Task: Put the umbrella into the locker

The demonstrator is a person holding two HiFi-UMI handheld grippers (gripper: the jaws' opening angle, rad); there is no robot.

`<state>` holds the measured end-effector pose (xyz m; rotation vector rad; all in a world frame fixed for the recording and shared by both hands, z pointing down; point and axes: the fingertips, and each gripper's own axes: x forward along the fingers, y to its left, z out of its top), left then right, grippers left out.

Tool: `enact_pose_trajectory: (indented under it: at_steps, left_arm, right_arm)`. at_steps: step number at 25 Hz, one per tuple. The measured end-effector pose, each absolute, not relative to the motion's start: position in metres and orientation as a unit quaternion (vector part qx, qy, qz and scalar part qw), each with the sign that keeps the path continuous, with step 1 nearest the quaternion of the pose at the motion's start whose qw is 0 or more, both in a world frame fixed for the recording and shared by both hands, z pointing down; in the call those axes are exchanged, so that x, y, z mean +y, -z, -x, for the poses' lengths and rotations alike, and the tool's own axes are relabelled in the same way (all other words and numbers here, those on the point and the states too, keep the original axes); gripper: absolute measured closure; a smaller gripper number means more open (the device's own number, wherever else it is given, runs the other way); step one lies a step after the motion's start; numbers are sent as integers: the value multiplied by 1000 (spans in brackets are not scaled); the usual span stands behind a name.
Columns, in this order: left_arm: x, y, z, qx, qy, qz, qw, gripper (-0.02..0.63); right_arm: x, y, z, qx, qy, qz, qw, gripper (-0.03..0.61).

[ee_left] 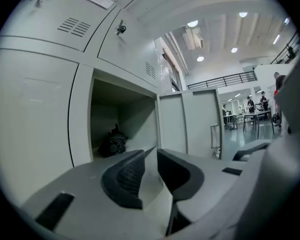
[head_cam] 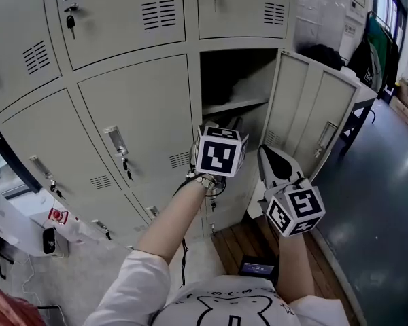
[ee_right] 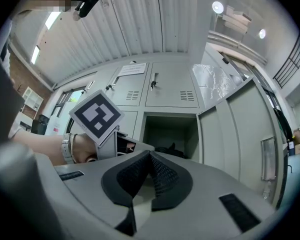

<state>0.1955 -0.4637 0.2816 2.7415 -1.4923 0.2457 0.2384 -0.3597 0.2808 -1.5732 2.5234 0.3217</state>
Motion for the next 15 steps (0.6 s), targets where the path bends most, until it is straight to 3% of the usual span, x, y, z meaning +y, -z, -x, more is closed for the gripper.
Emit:
enact_pose_trajectory:
  at_steps: [5, 9, 15]
  left_arm:
    - [-435, -277, -187, -451, -38, -891, -40, 592]
    - [-415, -269, -174, -440, 9, -895, -72, 592]
    - [-386, -270, -159, -420, 76, -902, -59, 592]
  right_arm:
    - [-345, -277, -230, 841, -115, 523, 81, 552]
    - [-342, -280, -223, 844, -117, 518, 73, 552]
    - [-338, -284, -217, 849, -119, 510, 72, 552]
